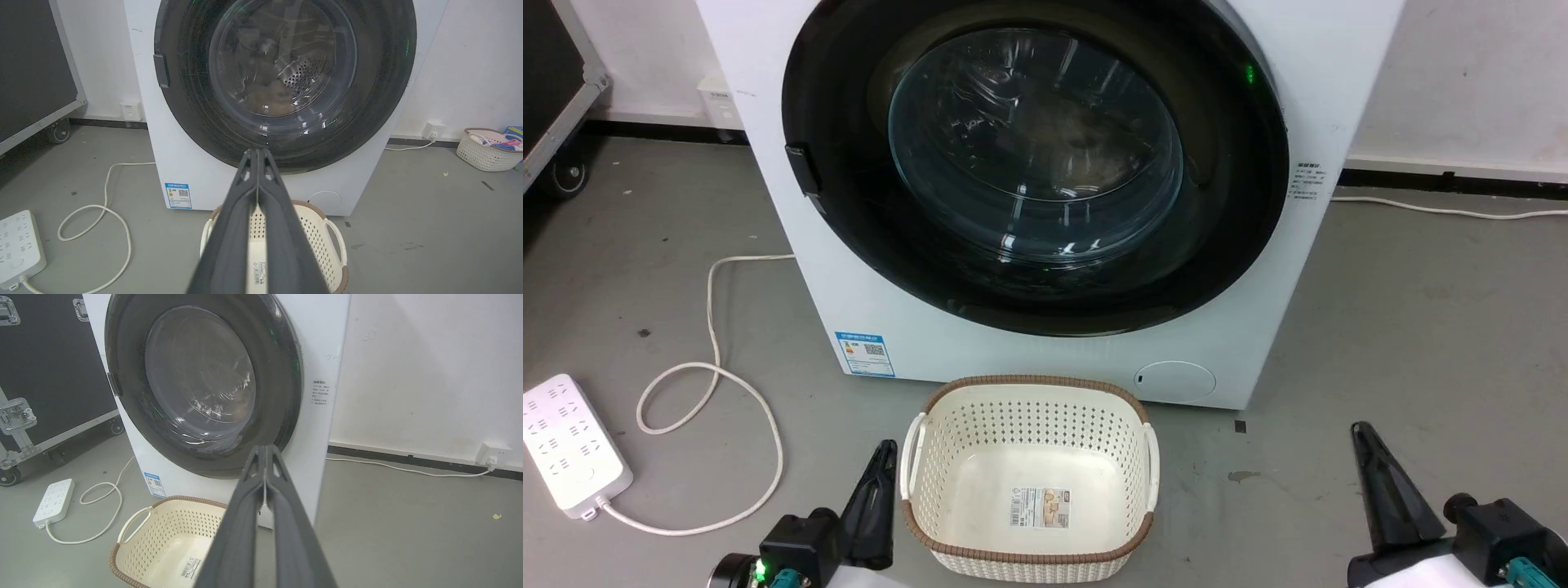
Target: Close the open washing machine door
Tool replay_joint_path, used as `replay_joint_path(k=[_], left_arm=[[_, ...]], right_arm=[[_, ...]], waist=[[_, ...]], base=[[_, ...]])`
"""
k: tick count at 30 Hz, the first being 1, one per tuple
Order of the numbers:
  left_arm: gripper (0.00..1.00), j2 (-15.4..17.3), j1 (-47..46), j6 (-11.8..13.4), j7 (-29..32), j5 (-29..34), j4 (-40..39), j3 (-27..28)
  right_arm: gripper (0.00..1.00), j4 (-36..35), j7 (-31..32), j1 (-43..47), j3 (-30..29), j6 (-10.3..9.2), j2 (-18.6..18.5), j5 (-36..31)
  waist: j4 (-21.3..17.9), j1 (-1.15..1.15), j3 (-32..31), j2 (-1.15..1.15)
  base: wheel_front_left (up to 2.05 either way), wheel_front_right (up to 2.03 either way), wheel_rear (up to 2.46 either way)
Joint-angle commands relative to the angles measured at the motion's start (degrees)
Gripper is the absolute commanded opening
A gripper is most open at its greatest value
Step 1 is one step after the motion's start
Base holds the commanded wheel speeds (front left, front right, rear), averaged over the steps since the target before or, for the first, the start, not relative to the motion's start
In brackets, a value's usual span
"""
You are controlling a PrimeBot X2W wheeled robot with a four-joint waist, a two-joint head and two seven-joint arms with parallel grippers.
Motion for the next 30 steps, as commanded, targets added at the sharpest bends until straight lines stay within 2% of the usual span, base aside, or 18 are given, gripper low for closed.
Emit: replay_joint_path(k=[1,30], left_arm=[[0.00,0.0,0.0,0.1,0.3,0.1,-0.2,0.1],[0.00,0.0,-0.5,1.2,3.7,1.8,-2.1,1.2]], right_arm=[[0.00,-0.1,0.3,-0.1,0.1,0.00,0.0,-0.1],[0.00,-1.2,3.7,-0.7,0.7,-0.01,0.1,-0.9]], waist=[[0.0,0.00,0.0,0.00],[-0.2,0.00,0.2,0.00]], base=[[0.00,0.00,0.00],[0.00,0.00,0.00]])
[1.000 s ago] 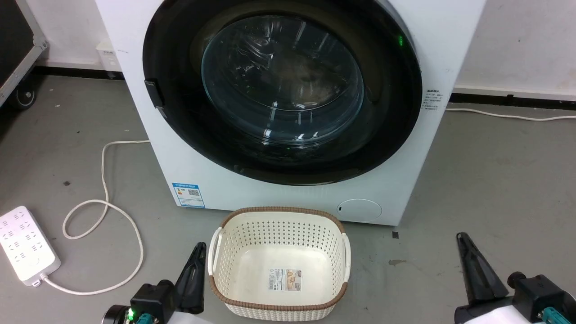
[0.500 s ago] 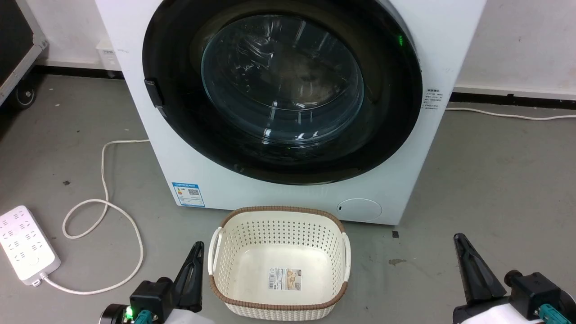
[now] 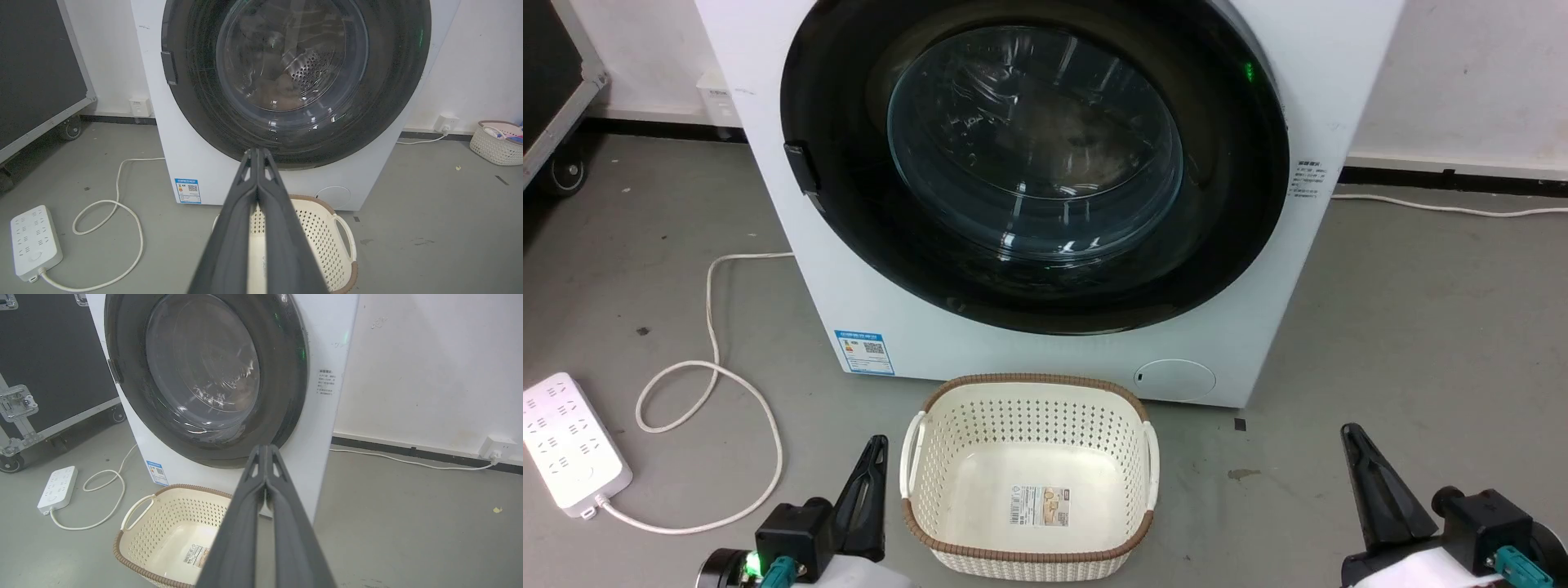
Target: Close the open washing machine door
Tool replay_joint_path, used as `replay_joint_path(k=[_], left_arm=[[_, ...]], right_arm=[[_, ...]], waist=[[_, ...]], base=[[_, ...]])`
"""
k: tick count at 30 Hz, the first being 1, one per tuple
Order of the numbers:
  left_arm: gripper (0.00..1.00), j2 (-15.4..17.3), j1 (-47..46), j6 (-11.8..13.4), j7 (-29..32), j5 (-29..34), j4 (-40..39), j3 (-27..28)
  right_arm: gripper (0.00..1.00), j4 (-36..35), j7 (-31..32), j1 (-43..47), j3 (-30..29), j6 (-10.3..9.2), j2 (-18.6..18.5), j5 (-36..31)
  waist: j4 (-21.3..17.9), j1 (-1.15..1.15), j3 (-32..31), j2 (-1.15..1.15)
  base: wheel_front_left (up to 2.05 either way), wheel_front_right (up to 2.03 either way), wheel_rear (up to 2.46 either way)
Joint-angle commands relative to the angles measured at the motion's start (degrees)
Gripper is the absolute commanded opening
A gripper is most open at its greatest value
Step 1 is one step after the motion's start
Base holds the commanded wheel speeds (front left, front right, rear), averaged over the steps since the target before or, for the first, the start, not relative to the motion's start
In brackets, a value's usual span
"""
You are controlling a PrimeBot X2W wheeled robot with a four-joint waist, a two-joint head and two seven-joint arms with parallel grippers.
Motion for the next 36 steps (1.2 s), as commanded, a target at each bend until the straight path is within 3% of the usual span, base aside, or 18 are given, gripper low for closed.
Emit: replay_joint_path(k=[1,36], left_arm=[[0.00,0.0,-0.4,0.2,0.4,0.7,-0.4,0.3],[0.00,0.0,-0.9,1.5,4.4,2.7,-2.7,1.7]], right_arm=[[0.00,-0.4,0.4,-0.7,0.1,-0.01,0.1,-0.5],[0.00,-1.7,4.4,-1.5,0.8,-0.03,0.1,-1.4]], waist=[[0.0,0.00,0.0,0.00],[-0.2,0.00,0.3,0.00]], base=[[0.00,0.00,0.00],[0.00,0.00,0.00]])
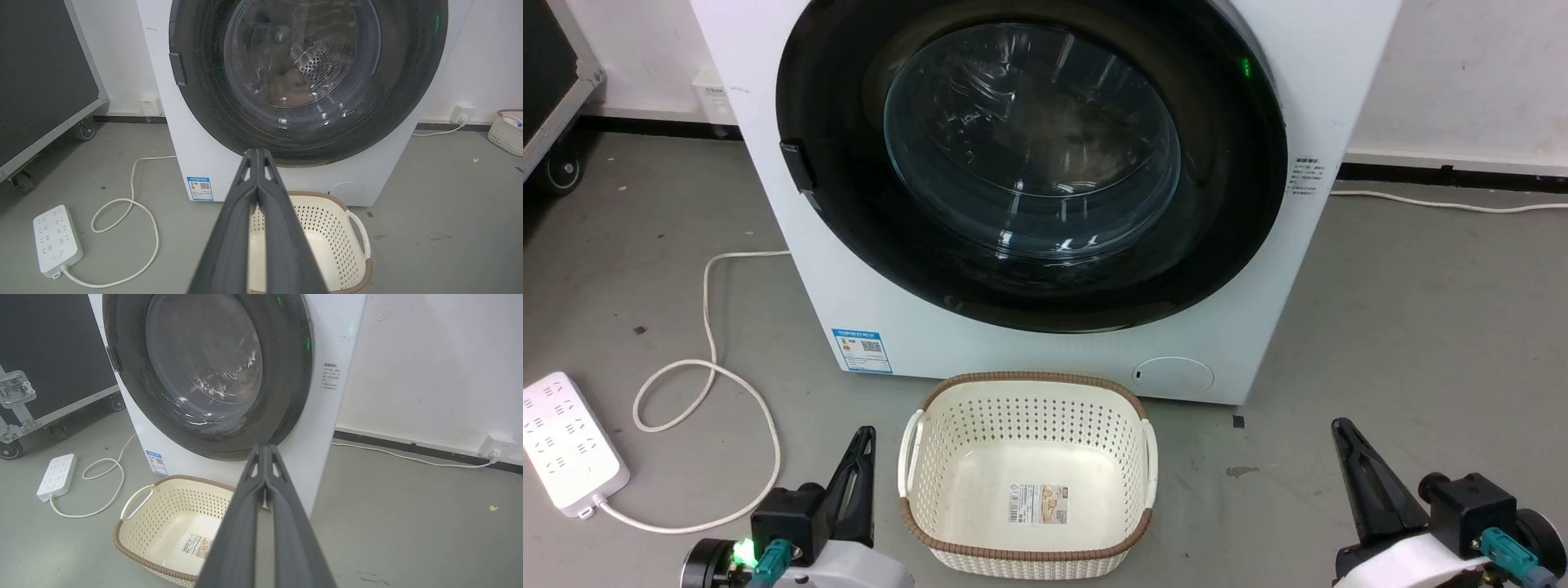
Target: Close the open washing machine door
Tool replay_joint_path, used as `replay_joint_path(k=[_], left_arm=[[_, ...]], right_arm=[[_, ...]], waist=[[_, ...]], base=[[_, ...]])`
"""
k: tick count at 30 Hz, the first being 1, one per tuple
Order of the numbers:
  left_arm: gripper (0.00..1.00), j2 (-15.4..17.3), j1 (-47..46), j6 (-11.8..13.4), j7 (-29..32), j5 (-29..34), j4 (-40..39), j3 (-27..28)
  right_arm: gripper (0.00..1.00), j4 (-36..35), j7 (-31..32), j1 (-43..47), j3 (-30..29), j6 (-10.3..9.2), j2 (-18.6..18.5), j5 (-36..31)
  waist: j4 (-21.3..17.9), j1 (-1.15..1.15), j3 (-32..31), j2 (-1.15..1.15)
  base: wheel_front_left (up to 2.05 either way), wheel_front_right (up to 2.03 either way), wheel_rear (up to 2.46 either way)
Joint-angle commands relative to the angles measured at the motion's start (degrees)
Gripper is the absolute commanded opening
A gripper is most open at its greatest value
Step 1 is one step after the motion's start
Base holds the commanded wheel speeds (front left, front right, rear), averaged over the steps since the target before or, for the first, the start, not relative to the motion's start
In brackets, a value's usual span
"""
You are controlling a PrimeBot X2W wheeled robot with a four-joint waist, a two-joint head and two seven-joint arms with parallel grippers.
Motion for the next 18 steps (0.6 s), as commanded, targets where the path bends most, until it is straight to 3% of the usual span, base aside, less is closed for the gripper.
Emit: replay_joint_path(k=[1,18], left_arm=[[0.00,0.0,-0.6,0.3,0.3,0.3,-0.4,0.3],[0.00,0.0,-0.8,1.1,2.6,1.4,-1.7,1.1]], right_arm=[[0.00,-0.5,0.3,-0.7,0.1,-0.03,0.2,-0.4],[0.00,-1.3,2.6,-1.2,0.5,-0.04,0.2,-0.9]], waist=[[0.0,0.00,0.0,0.00],[-0.1,0.00,0.2,0.00]], base=[[0.00,0.00,0.00],[0.00,0.00,0.00]])
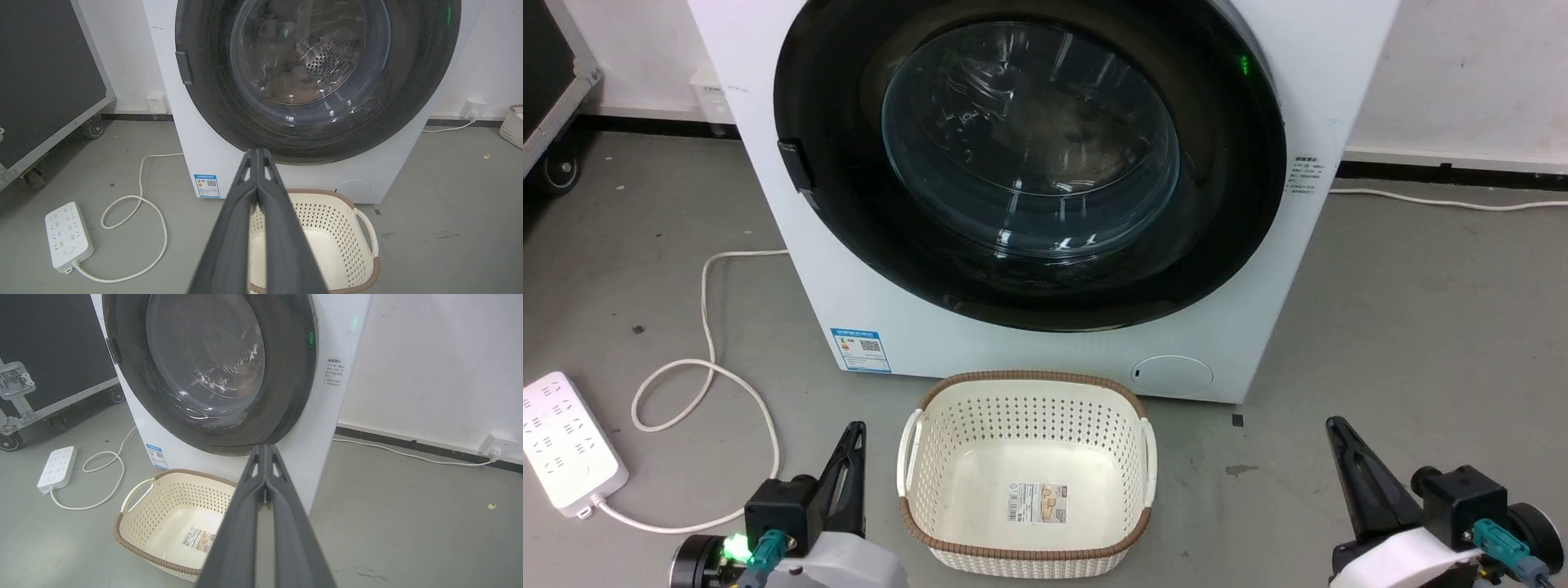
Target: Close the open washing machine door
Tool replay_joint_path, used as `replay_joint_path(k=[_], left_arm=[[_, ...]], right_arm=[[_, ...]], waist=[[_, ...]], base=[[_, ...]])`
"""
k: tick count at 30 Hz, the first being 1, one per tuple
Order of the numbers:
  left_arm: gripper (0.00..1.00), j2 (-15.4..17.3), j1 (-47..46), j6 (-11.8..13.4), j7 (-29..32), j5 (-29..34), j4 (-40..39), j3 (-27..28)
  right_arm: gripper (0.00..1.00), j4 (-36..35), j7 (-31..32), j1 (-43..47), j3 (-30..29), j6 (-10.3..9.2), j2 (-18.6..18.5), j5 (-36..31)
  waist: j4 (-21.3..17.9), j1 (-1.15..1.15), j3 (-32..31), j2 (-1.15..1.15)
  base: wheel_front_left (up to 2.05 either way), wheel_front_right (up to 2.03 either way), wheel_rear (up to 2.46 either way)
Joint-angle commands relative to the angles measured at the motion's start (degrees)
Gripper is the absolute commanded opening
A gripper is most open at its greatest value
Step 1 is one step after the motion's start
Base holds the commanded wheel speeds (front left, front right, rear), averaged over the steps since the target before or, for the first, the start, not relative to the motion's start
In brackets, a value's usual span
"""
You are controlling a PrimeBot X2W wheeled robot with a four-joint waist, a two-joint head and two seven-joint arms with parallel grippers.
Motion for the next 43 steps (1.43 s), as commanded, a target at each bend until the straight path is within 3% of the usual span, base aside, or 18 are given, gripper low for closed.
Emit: replay_joint_path(k=[1,43], left_arm=[[0.00,0.0,-0.7,0.3,0.3,0.5,-0.5,0.2],[0.00,0.0,-1.3,1.7,4.7,2.7,-2.9,1.7]], right_arm=[[0.00,-0.5,0.3,-0.9,0.1,-0.04,0.2,-0.4],[0.00,-2.0,4.7,-1.8,0.9,-0.05,0.3,-1.5]], waist=[[0.0,0.00,0.0,0.00],[-0.2,0.00,0.3,0.00]], base=[[0.00,0.00,0.00],[0.00,0.00,0.00]])
